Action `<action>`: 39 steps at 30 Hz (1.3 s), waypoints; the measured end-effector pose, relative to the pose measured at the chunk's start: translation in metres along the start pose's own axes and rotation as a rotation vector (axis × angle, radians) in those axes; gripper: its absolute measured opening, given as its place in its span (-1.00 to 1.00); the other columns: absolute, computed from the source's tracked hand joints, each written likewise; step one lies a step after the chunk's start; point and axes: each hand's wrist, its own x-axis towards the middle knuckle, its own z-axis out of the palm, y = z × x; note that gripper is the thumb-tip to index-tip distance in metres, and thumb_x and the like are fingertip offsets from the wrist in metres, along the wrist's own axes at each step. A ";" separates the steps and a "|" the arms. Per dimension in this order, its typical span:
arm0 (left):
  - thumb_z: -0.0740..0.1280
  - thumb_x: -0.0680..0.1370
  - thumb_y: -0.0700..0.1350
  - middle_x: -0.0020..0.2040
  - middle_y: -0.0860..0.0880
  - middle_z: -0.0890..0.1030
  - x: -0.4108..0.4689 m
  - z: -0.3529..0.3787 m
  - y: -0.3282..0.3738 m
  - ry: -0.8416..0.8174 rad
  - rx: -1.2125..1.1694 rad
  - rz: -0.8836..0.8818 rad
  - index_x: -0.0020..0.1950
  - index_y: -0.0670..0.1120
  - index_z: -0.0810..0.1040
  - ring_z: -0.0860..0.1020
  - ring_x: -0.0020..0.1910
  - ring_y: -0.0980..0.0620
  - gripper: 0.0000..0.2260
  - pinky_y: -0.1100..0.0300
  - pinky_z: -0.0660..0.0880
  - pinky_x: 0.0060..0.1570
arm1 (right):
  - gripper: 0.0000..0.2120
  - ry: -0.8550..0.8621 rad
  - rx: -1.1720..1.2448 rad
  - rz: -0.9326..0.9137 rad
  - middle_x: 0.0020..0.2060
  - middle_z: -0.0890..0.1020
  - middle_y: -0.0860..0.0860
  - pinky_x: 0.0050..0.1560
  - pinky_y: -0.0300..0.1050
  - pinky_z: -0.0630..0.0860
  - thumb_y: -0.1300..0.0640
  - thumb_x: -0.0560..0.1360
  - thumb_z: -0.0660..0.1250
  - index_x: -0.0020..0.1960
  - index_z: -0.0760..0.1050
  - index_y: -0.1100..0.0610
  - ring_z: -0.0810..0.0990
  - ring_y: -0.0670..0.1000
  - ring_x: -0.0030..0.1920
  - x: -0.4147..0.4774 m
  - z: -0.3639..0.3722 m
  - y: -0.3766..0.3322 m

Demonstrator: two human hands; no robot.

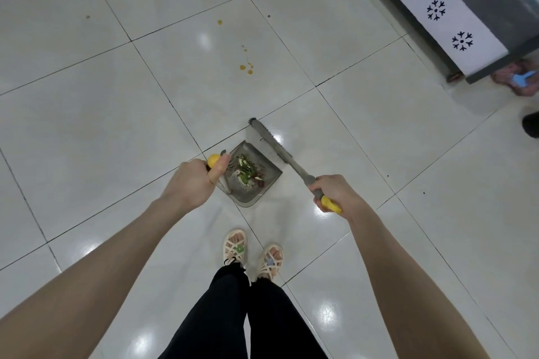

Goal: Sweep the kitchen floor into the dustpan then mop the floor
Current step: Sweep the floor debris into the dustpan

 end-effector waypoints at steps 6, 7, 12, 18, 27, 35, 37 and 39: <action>0.07 0.59 0.27 -0.48 -0.09 0.28 -0.002 0.001 -0.006 0.022 0.013 0.000 -0.43 -0.15 0.16 0.28 -0.45 -0.04 -0.42 0.11 0.22 -0.43 | -0.90 -0.066 -0.019 0.103 -0.35 0.41 0.11 -0.55 -0.32 0.40 0.35 0.51 0.26 0.02 0.44 0.30 0.39 0.01 -0.43 0.014 0.030 0.014; 0.07 0.59 0.27 -0.49 -0.08 0.27 -0.001 0.001 -0.006 0.026 0.014 0.003 -0.44 -0.15 0.15 0.28 -0.45 -0.04 -0.41 0.11 0.21 -0.43 | -0.88 -0.084 -0.046 0.116 -0.34 0.42 0.11 -0.55 -0.31 0.41 0.34 0.51 0.26 0.05 0.45 0.30 0.40 0.01 -0.43 0.010 0.033 0.018; 0.07 0.59 0.28 -0.48 -0.10 0.29 -0.005 0.001 -0.009 0.031 0.014 0.014 -0.44 -0.16 0.17 0.31 -0.45 -0.05 -0.40 0.10 0.22 -0.44 | -0.82 -0.077 -0.078 0.054 -0.26 0.43 0.15 -0.59 -0.32 0.36 0.35 0.49 0.29 0.08 0.48 0.34 0.42 0.03 -0.44 -0.016 0.014 0.016; 0.07 0.58 0.29 -0.47 -0.10 0.31 -0.011 0.002 -0.012 0.019 -0.010 0.002 -0.43 -0.16 0.19 0.32 -0.44 -0.06 -0.41 0.10 0.25 -0.42 | -0.92 -0.043 -0.077 -0.036 -0.32 0.40 0.11 -0.57 -0.31 0.35 0.36 0.46 0.29 -0.05 0.50 0.31 0.39 0.07 -0.46 -0.027 0.001 0.002; 0.05 0.55 0.33 -0.43 -0.09 0.38 -0.024 0.012 -0.025 0.052 -0.054 -0.064 -0.40 -0.14 0.25 0.37 -0.41 -0.07 -0.42 0.11 0.27 -0.39 | -0.89 -0.043 -0.026 -0.009 -0.31 0.41 0.11 -0.55 -0.31 0.39 0.37 0.47 0.27 -0.01 0.45 0.31 0.38 0.05 -0.45 0.018 0.034 -0.006; 0.06 0.56 0.30 -0.42 -0.13 0.40 -0.021 0.011 -0.019 0.073 -0.047 -0.078 -0.41 -0.17 0.27 0.38 -0.42 -0.10 -0.40 0.10 0.27 -0.40 | -0.80 -0.159 -0.047 0.055 -0.23 0.43 0.14 -0.59 -0.32 0.34 0.31 0.50 0.30 0.10 0.48 0.35 0.43 0.02 -0.41 -0.010 0.032 0.019; 0.07 0.57 0.29 -0.43 -0.14 0.39 -0.023 0.011 -0.019 0.079 -0.044 -0.078 -0.42 -0.17 0.26 0.37 -0.43 -0.09 -0.40 0.10 0.25 -0.42 | -0.80 -0.153 -0.042 0.031 -0.19 0.43 0.16 -0.59 -0.31 0.33 0.31 0.50 0.30 0.11 0.48 0.36 0.43 0.03 -0.38 -0.019 0.021 0.017; 0.08 0.58 0.28 -0.44 -0.13 0.37 -0.027 0.011 -0.021 0.088 -0.054 -0.079 -0.43 -0.17 0.24 0.35 -0.43 -0.08 -0.41 0.11 0.24 -0.43 | -0.80 -0.143 -0.077 0.003 -0.18 0.43 0.16 -0.58 -0.32 0.34 0.32 0.50 0.29 0.11 0.50 0.34 0.42 0.04 -0.38 -0.026 0.014 0.013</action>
